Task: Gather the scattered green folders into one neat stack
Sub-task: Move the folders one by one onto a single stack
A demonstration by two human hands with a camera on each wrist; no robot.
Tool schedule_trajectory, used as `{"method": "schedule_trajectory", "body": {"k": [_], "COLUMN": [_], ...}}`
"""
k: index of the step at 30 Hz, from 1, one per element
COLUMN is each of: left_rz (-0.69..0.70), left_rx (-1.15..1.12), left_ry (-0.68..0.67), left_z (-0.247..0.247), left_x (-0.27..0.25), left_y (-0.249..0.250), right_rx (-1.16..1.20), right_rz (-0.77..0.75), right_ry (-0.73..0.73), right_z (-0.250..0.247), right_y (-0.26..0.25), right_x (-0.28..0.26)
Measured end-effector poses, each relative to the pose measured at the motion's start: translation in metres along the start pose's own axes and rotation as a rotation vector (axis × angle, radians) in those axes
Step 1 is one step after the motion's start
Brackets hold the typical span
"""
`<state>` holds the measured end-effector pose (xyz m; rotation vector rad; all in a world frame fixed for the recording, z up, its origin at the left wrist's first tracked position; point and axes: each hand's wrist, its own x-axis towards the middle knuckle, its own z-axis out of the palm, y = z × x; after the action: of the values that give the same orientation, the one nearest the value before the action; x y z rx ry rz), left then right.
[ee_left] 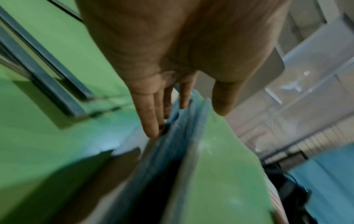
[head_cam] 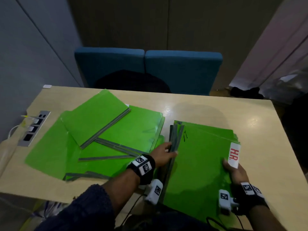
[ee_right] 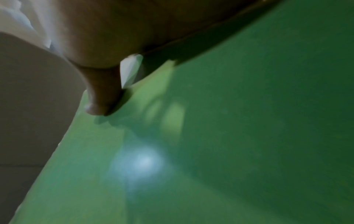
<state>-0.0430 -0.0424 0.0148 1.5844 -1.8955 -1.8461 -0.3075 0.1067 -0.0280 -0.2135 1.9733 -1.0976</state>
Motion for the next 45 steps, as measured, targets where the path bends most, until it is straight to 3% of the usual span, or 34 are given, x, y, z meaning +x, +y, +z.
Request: {"method": "schedule_trajectory", "body": {"k": [3,5,7,10,14,19,24,29,36,40,43,45], "left_rz": [0.057,-0.018,-0.176,-0.314,-0.377,-0.344,-0.326,-0.286,-0.235,-0.236,-0.271,-0.255], "left_rx": [0.068,0.268,0.492,0.631,0.677,0.746,0.709,0.751,1.019,0.8,0.834,0.847], "left_ry": [0.289,0.456,0.497,0.544,0.488,0.517,0.497,0.563,0.425,0.473,0.484,0.421], "left_z": [-0.057,-0.097,-0.134,-0.182,-0.21,-0.215,-0.221,-0.217,-0.214,-0.218,-0.225,-0.225], "left_x": [-0.002,-0.002,-0.001,-0.009,-0.022,-0.025,-0.023,-0.021,-0.015,-0.01,-0.012,-0.014], "left_y": [-0.016,-0.045,-0.081,-0.124,-0.161,-0.177,-0.184,-0.18,-0.172,-0.17,-0.161,-0.16], "right_rx": [0.064,0.088,0.081,0.004,-0.214,-0.37,-0.416,-0.454,-0.455,-0.455,-0.448,-0.43], "right_rz": [-0.005,-0.049,-0.085,-0.08,-0.069,0.001,0.044,0.066,0.093,0.1,0.11,0.112], "right_ry": [-0.017,-0.048,-0.051,-0.043,0.01,0.05,0.084,0.088,0.088,0.087,0.093,0.098], "right_z": [0.001,0.011,0.026,0.051,0.071,0.069,0.06,0.056,0.056,0.058,0.059,0.058], "right_y": [-0.012,-0.031,-0.052,-0.072,-0.073,-0.054,-0.043,-0.042,-0.045,-0.047,-0.047,-0.047], "right_x": [0.01,0.013,0.016,0.026,0.042,0.049,0.048,0.048,0.048,0.046,0.044,0.043]}}
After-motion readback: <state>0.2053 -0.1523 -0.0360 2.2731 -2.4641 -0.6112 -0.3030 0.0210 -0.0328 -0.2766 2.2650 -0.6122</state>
